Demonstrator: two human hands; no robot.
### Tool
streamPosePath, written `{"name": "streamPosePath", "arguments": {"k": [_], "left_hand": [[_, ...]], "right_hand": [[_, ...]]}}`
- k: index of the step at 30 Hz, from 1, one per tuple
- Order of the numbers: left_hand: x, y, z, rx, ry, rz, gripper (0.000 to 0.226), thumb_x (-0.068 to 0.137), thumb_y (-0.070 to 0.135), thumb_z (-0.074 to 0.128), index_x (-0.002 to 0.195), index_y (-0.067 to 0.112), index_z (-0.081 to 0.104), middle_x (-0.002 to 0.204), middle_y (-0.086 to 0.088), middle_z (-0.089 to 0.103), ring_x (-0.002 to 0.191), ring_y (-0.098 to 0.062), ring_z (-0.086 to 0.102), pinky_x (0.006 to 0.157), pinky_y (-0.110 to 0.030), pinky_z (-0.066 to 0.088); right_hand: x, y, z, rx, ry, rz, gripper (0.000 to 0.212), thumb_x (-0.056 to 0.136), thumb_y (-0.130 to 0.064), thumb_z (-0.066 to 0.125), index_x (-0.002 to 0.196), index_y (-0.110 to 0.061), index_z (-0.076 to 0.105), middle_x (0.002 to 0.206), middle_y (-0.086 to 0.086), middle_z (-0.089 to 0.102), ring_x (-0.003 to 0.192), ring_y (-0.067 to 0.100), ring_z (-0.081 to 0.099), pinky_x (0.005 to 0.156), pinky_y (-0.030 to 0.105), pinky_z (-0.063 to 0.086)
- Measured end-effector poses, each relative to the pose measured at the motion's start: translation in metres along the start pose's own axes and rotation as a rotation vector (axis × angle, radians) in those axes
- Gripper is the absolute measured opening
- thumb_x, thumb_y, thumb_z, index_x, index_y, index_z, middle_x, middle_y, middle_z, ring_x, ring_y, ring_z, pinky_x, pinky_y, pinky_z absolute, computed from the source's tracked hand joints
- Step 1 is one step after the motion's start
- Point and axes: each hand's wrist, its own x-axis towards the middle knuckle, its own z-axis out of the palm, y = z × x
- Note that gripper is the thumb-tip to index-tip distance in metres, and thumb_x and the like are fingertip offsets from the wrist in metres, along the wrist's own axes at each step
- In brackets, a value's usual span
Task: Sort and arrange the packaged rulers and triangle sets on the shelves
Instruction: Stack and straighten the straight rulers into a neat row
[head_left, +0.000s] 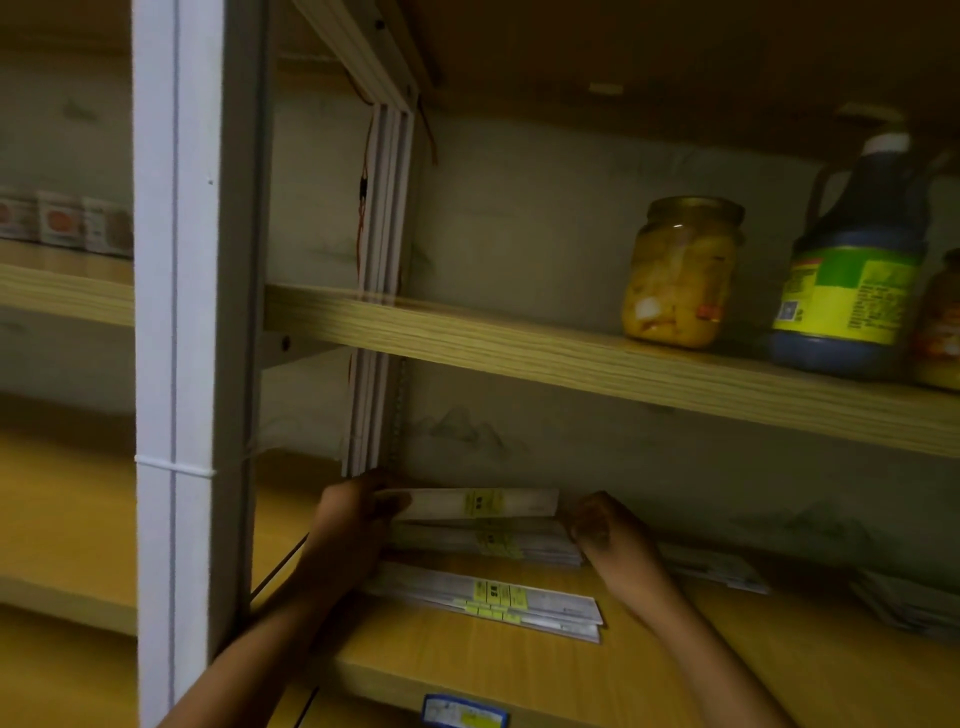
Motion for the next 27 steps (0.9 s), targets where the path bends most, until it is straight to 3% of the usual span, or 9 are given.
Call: {"name": "streamPosePath", "arguments": {"k": [2,5,11,17,22,27], "left_hand": [[-0.001,0.003,-0.003,-0.001,0.068,0.06,0.024,0.091,0.015,0.061,0.083,0.036,0.053,0.08,0.012,0.058,0.072,0.001,0.057,0.054,-0.009,0.043],[-0.001,0.004,-0.004,-0.063,0.103,0.081,0.015,0.093,0.015,0.058,0.091,0.03,0.055,0.083,0.013,0.059,0.077,0.001,0.058,0.06,-0.011,0.039],[0.002,-0.001,-0.002,-0.1,0.141,0.089,0.013,0.094,0.016,0.056,0.093,0.029,0.056,0.083,0.011,0.059,0.077,-0.001,0.058,0.06,-0.012,0.038],[0.003,-0.007,0.0,-0.125,0.148,0.092,0.009,0.095,0.018,0.053,0.095,0.026,0.057,0.086,0.009,0.061,0.08,-0.003,0.06,0.062,-0.014,0.041],[0.004,-0.009,0.0,-0.121,0.177,0.11,0.01,0.095,0.017,0.053,0.094,0.027,0.055,0.086,0.01,0.06,0.08,-0.002,0.061,0.061,-0.015,0.043],[0.003,-0.01,-0.002,-0.088,0.217,0.149,0.01,0.094,0.014,0.054,0.097,0.023,0.057,0.084,0.008,0.062,0.075,0.002,0.062,0.059,-0.009,0.043]], "right_hand": [[0.003,0.001,-0.002,-0.055,-0.098,0.029,0.019,0.097,-0.025,0.052,0.115,-0.027,0.057,0.108,-0.008,0.058,0.102,0.01,0.057,0.073,0.012,0.039],[0.006,0.005,0.0,-0.139,-0.238,0.032,0.03,0.1,-0.034,0.047,0.129,-0.032,0.052,0.122,-0.007,0.049,0.112,0.011,0.05,0.088,0.023,0.04],[0.006,0.006,0.007,-0.196,-0.229,-0.02,0.022,0.099,-0.038,0.048,0.115,-0.033,0.061,0.118,-0.005,0.051,0.113,0.013,0.045,0.091,0.028,0.04],[0.001,0.0,0.001,-0.174,-0.173,-0.057,0.021,0.092,-0.036,0.062,0.112,-0.031,0.057,0.11,-0.011,0.047,0.108,0.008,0.045,0.086,0.023,0.04],[-0.005,-0.009,-0.005,-0.02,-0.128,-0.018,0.013,0.09,-0.03,0.065,0.101,-0.029,0.057,0.104,-0.012,0.057,0.094,-0.001,0.055,0.069,0.012,0.043],[-0.011,-0.018,-0.012,0.241,-0.084,0.01,0.005,0.091,-0.02,0.065,0.092,-0.023,0.063,0.093,-0.007,0.067,0.088,0.007,0.064,0.068,0.018,0.051]]}}
